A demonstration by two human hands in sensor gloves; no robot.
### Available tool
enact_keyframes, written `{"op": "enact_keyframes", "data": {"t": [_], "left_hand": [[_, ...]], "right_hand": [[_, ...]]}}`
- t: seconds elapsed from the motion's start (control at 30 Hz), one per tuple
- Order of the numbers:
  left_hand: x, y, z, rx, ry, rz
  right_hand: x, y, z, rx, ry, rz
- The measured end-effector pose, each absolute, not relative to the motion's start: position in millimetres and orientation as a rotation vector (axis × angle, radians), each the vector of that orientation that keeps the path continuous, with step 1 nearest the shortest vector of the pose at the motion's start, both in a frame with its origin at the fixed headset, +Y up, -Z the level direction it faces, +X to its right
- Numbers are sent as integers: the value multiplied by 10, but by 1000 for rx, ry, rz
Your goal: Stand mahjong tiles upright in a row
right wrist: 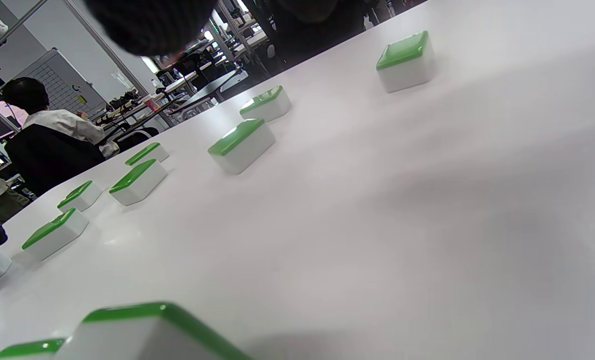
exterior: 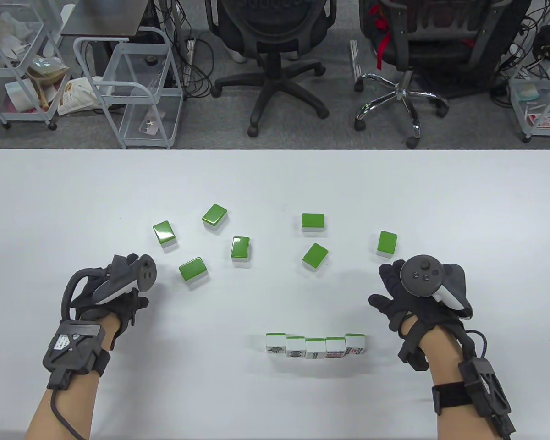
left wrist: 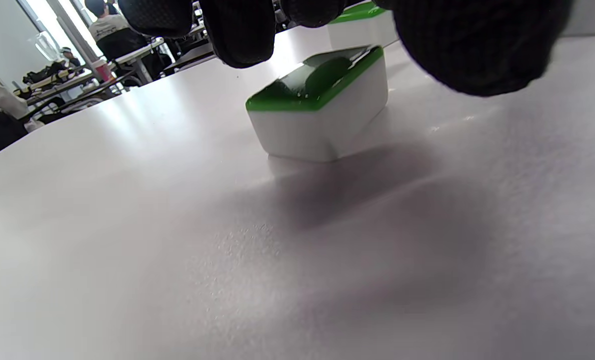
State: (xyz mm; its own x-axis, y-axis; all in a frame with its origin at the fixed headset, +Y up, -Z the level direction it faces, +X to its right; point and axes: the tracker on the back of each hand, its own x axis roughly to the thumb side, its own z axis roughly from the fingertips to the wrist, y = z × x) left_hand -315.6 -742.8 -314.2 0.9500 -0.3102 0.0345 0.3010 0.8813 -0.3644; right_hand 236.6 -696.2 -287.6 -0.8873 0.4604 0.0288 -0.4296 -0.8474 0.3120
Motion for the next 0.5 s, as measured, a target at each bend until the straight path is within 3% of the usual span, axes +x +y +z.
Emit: {"op": "enact_keyframes", "data": {"t": [0.2,0.5], "left_hand": [[-3251,-7576,-3156,-414,38,-292],[-3263,-7499,-3160,-350,42,-256]], "right_hand": [[2360,-6973,-2876,139,428,2642],[2358,-6977,-2882,144,426,2639]]}}
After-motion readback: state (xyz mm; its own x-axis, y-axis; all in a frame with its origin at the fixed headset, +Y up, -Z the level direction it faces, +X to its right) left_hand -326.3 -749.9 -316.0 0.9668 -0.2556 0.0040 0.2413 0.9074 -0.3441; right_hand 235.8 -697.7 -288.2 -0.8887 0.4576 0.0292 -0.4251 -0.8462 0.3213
